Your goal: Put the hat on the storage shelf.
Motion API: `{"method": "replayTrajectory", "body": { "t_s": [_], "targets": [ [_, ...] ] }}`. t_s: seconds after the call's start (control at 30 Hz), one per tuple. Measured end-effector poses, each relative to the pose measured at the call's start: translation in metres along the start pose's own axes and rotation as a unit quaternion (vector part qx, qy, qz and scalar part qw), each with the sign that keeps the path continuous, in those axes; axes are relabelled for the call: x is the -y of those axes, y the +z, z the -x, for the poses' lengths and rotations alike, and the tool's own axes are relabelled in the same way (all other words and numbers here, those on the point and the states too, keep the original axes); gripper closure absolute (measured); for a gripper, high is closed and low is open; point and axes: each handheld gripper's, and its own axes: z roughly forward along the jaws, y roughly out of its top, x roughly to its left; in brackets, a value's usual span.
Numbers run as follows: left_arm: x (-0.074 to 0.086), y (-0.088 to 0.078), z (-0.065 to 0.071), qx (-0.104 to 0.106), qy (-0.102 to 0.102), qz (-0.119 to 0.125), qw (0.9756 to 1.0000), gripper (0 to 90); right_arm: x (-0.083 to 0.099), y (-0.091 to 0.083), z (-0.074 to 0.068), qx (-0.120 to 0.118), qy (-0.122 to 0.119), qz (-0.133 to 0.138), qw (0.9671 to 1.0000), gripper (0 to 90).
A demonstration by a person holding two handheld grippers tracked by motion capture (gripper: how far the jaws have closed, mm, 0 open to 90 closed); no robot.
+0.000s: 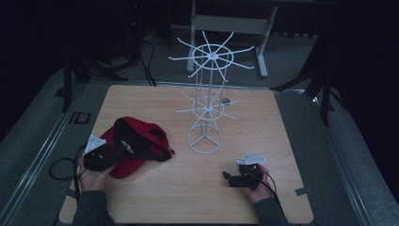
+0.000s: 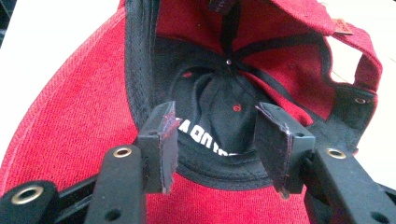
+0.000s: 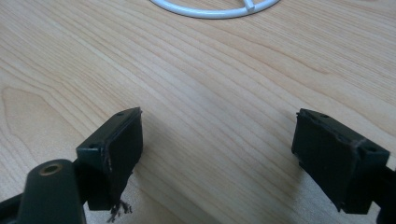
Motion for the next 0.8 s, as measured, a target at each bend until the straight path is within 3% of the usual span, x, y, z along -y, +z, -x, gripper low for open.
{"method": "replayTrajectory", "body": {
  "t_s": [0.37,0.7,0.8],
  "targets": [
    [-0.001,-0.003,-0.001,-0.004,0.004,-0.001,1.0,52.5,0.0,0.0,0.0,0.0,0.0,0.0,1.0,16.3],
    [-0.003,-0.009,-0.001,-0.013,0.023,-0.009,0.9996,89.4,0.0,0.0,0.0,0.0,0.0,0.0,1.0,16.3],
    [-0.006,-0.01,-0.002,-0.012,0.03,-0.013,0.9994,90.0,0.0,0.0,0.0,0.0,0.0,0.0,1.0,16.3]
  ]
}}
